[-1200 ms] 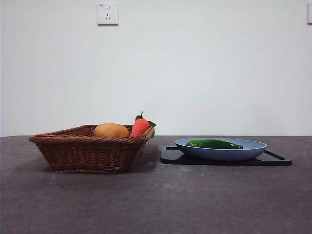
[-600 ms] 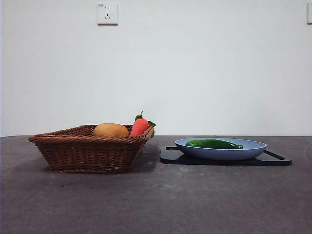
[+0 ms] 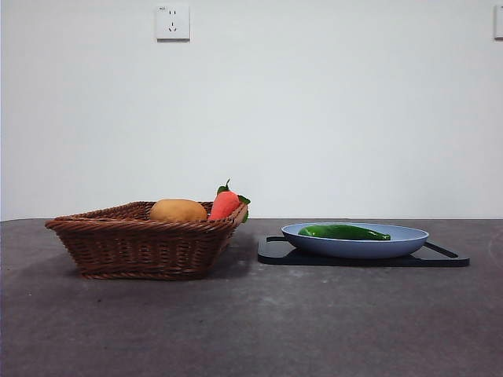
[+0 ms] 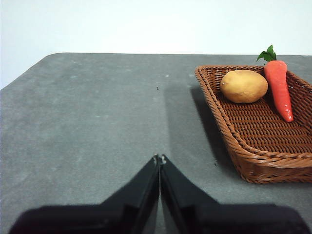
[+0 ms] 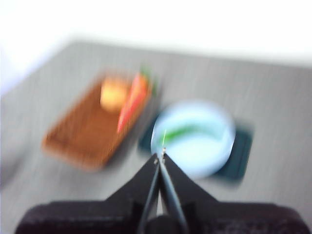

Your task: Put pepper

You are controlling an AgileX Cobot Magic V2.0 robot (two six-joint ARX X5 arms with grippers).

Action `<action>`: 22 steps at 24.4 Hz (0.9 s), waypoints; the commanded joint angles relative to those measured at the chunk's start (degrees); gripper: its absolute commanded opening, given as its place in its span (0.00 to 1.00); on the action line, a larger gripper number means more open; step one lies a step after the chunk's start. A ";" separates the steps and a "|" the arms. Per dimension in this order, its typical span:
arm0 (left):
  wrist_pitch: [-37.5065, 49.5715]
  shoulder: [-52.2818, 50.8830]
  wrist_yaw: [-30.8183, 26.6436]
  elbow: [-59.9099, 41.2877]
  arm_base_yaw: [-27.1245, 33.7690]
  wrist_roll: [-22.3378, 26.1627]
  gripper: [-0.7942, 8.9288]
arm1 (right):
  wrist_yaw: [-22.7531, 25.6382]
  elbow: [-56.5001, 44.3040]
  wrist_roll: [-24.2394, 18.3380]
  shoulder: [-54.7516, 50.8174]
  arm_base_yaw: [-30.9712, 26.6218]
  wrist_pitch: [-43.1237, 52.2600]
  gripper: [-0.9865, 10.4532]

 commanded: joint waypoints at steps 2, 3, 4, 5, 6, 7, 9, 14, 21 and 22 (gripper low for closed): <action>0.70 -0.22 0.04 -0.61 0.13 -0.35 0.09 | 0.44 -15.67 1.22 -10.14 -0.90 14.45 0.09; 0.70 -0.22 0.04 -0.61 0.13 -0.37 0.09 | 0.48 -21.22 1.22 -13.51 -1.05 19.19 0.09; 0.70 -0.22 0.04 -0.61 0.13 -0.37 0.09 | 0.46 -26.58 1.20 -16.55 -1.09 23.82 0.09; 0.70 -0.22 0.04 -0.61 0.13 -0.37 0.09 | 0.48 -31.87 1.20 -19.37 -1.09 28.59 0.09; 0.70 -0.22 0.04 -0.61 0.13 -0.35 0.09 | 0.55 -35.28 1.27 -21.07 -1.09 31.82 0.09; 0.70 -0.22 0.04 -0.61 0.13 -0.37 0.09 | 0.96 -38.69 1.38 -22.75 -1.09 34.86 0.09; 0.70 -0.22 0.04 -0.61 0.13 -0.37 0.09 | 3.21 -44.63 2.51 -25.70 -1.09 39.71 0.09; 0.70 -0.22 0.04 -0.61 0.13 -0.37 0.09 | 8.48 -56.39 5.49 -32.02 -1.09 45.99 0.09; 0.70 -0.22 0.04 -0.61 0.13 -0.35 0.09 | 10.99 -65.13 5.70 -36.57 -1.09 48.04 0.09; 0.70 -0.22 0.04 -0.61 0.13 -0.37 0.09 | 11.02 -66.10 5.68 -36.96 -1.09 48.15 0.09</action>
